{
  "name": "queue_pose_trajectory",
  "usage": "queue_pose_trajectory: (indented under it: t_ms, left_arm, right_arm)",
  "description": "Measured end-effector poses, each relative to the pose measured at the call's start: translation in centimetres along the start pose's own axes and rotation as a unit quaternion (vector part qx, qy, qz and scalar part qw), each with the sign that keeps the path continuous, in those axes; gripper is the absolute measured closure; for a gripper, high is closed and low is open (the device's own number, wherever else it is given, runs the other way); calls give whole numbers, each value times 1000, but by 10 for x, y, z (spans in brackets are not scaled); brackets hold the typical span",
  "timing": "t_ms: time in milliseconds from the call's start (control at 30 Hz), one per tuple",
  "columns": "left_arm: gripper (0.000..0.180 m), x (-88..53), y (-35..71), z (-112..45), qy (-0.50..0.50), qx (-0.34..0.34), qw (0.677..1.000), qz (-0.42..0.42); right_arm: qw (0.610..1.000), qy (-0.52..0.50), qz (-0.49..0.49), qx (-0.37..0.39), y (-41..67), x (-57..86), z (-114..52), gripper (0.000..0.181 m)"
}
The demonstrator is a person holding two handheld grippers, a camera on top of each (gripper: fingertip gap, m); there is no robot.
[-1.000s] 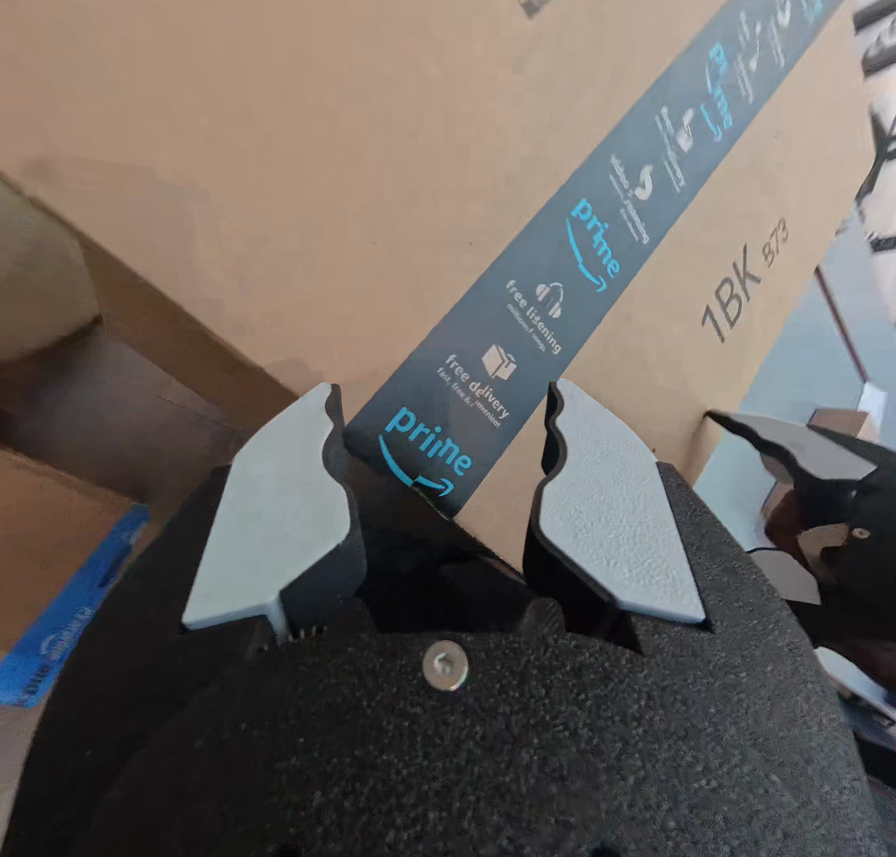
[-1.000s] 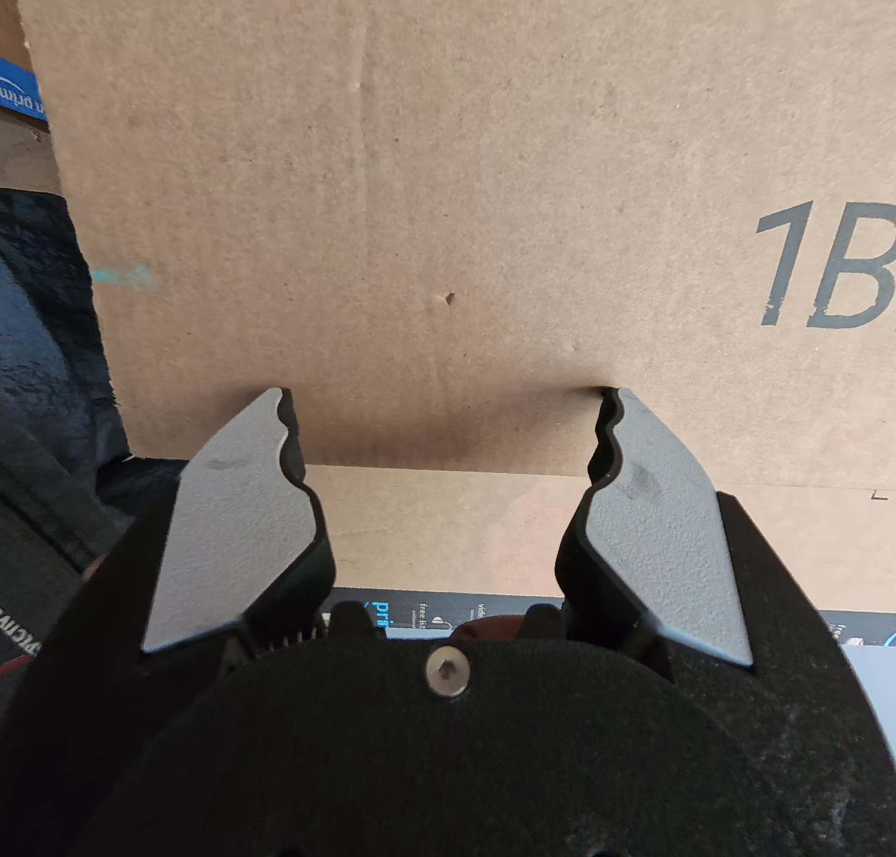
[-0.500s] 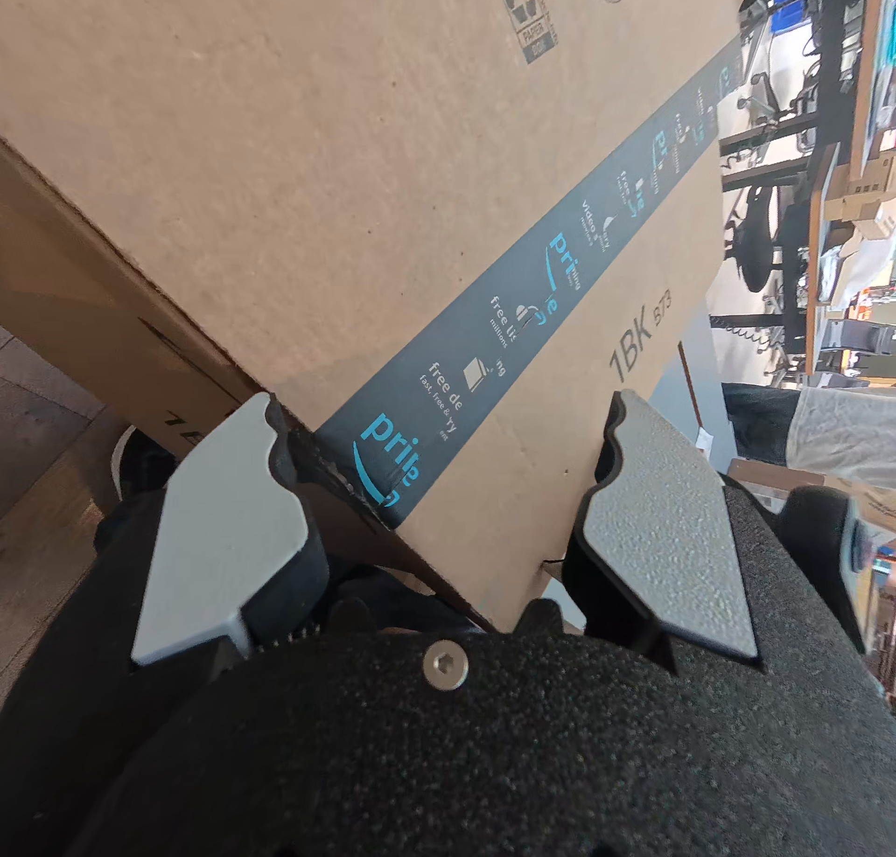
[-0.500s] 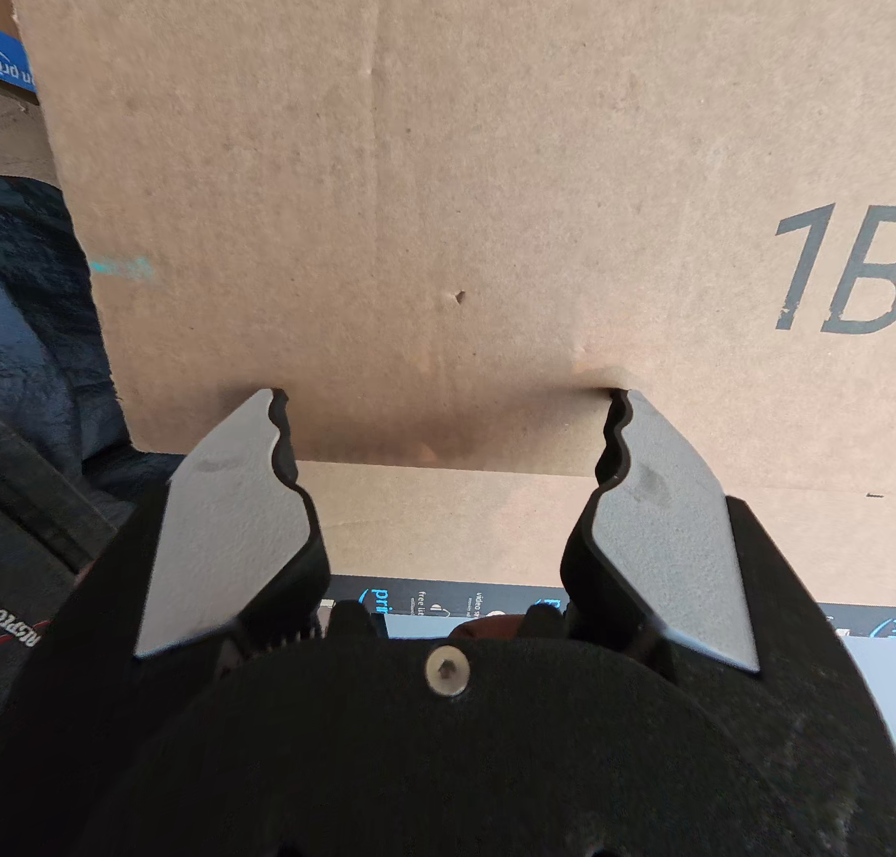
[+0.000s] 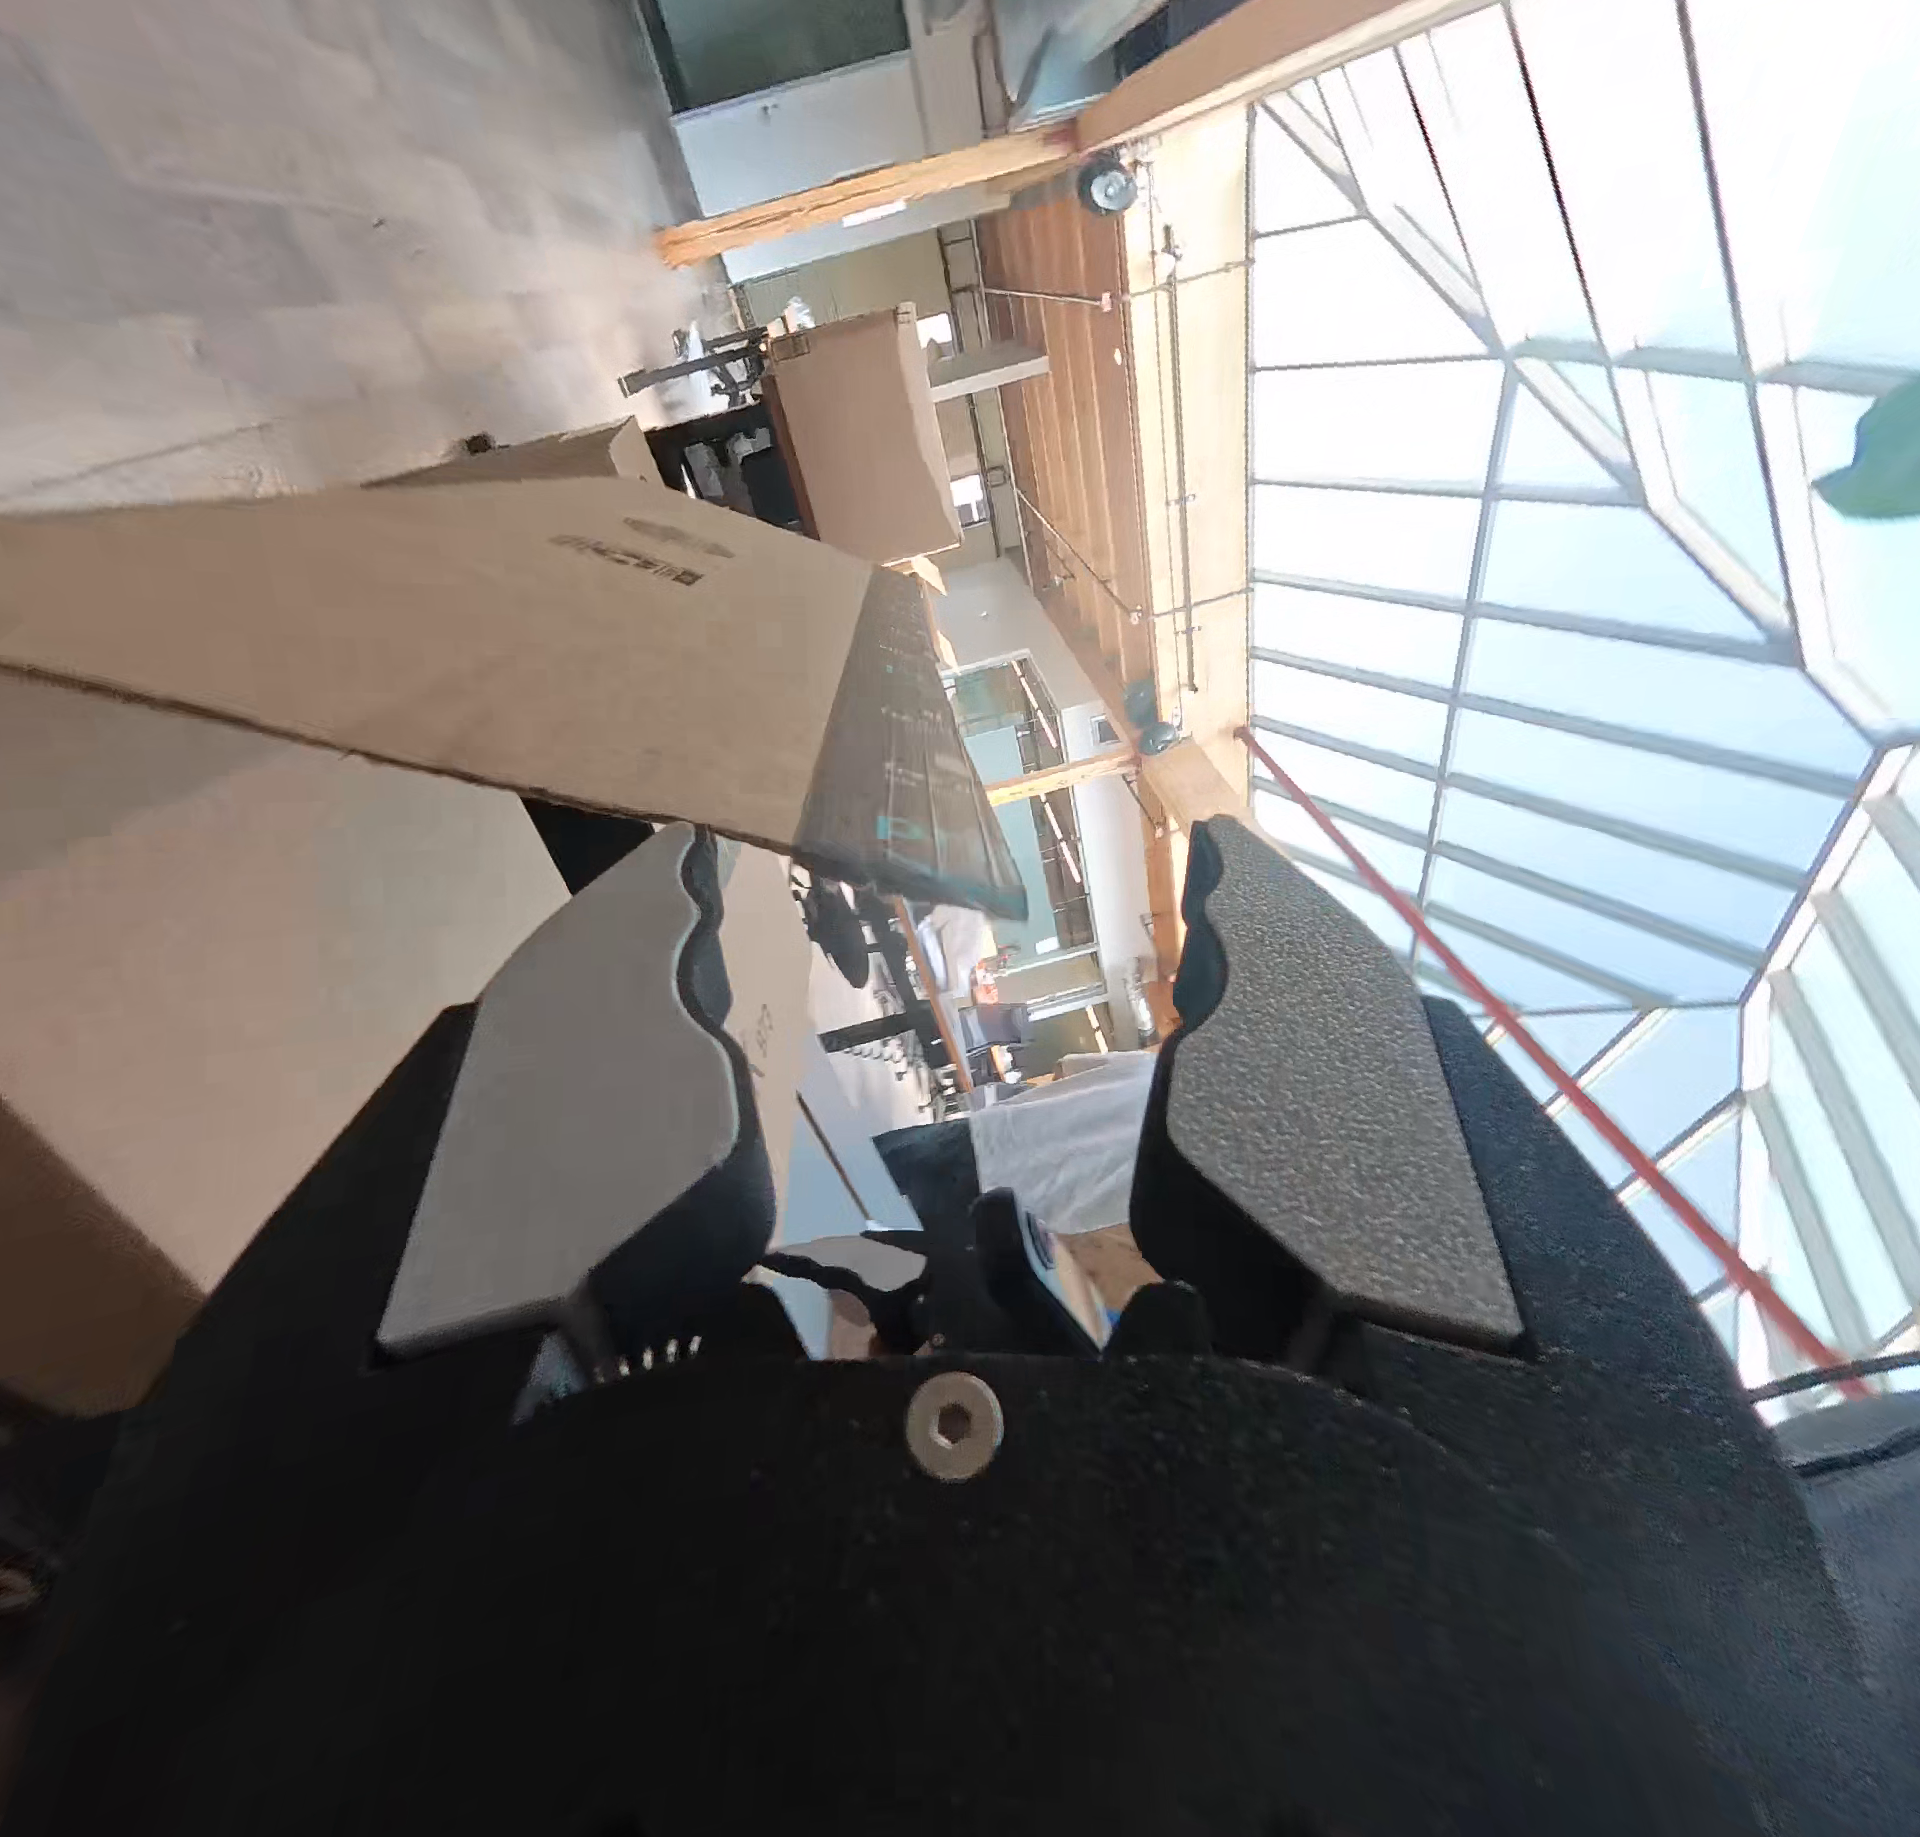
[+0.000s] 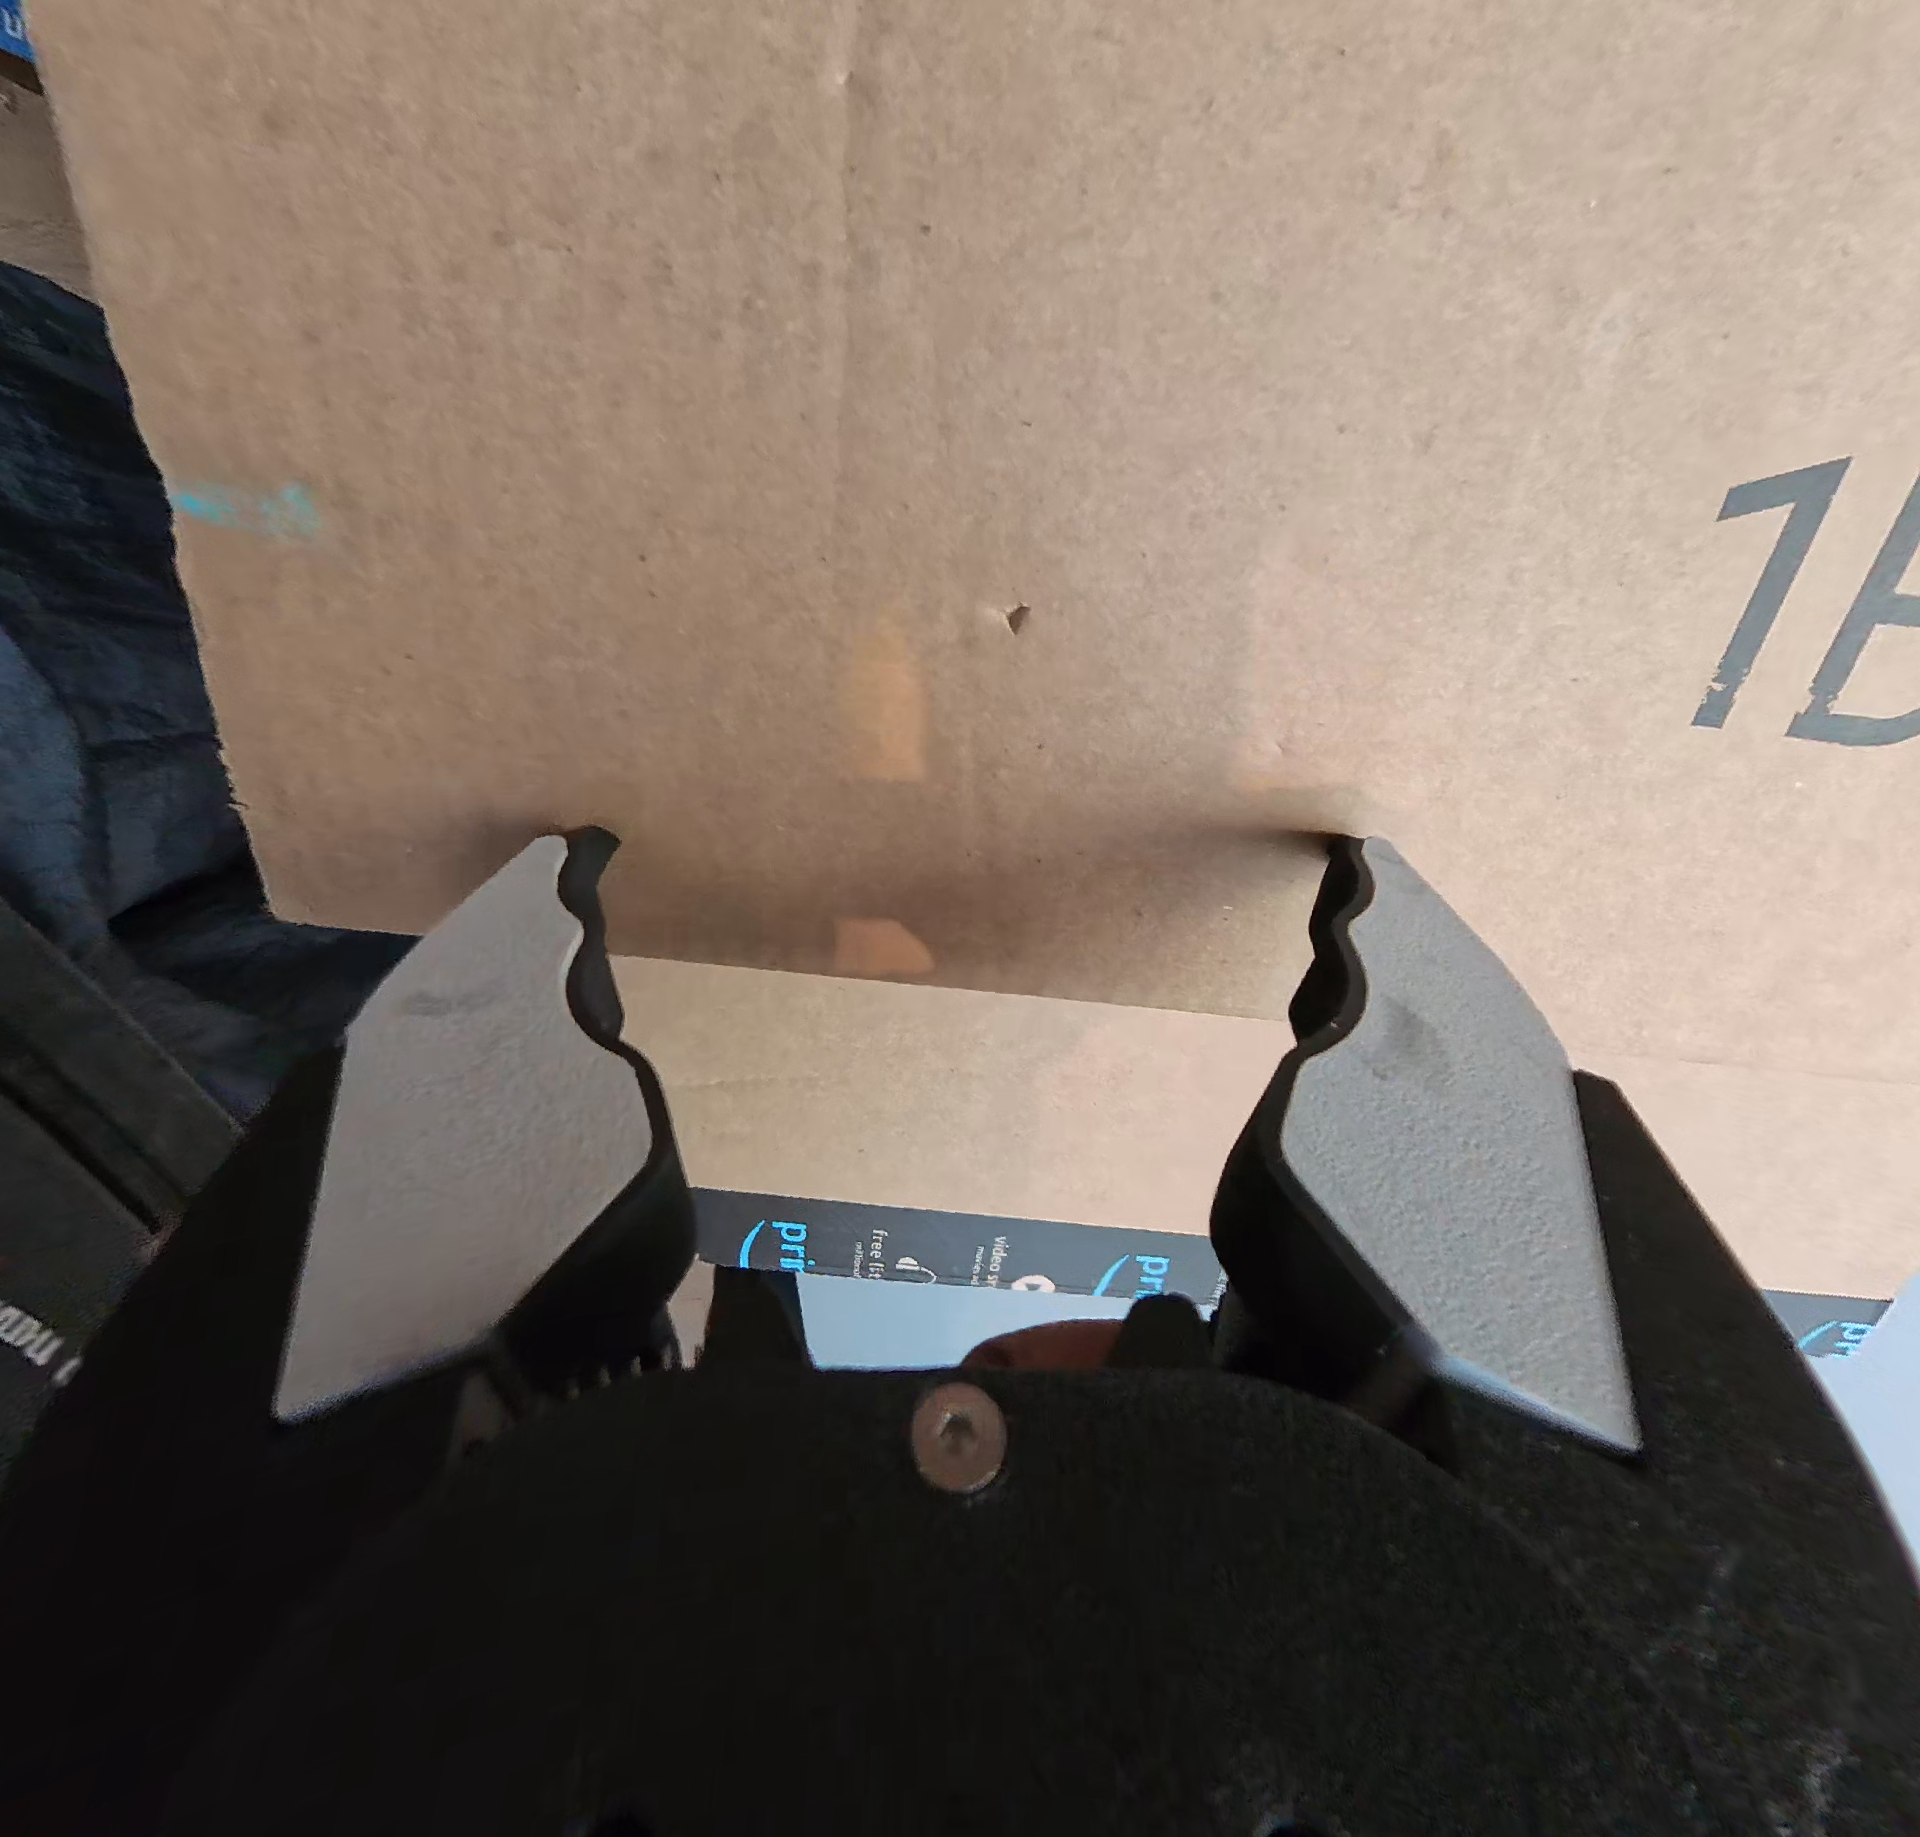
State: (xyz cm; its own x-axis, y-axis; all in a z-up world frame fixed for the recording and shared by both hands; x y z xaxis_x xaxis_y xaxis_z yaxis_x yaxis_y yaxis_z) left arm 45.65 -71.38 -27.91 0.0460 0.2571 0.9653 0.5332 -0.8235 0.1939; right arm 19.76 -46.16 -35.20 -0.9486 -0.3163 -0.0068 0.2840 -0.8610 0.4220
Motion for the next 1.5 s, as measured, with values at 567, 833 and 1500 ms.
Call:
queue_pose_trajectory:
  t_ms: [567, 833, 1500]
  left_arm:
    - [140, -31, 29, -67, 286, -141, 819, -476]
    - [142, -2, 21, -78, 286, -175, 746, -576]
    - [161, -5, 49, -84, 153, -217, 818, -511]
  right_arm:
    - [996, 21, 70, -53, 1, -1, -2, 50]
    - [994, 22, 76, -73, 4, -1, -3, 49]
    - [994, 23, 73, -78, 4, -2, -4, 47]
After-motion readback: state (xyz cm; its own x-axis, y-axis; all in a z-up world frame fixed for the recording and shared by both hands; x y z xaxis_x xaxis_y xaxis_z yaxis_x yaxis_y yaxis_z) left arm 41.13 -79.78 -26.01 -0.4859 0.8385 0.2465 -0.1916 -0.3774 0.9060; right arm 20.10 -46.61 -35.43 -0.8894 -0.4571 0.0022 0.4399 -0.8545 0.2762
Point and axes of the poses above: each gripper's, where its closed fingertips meet, z back along the fingers, y out of its top, x = y × z across the jaws, the point moved 10 cm from there along z, back along the fingers, and after that the axes turned 14 degrees about x, right-handed, at the moved point
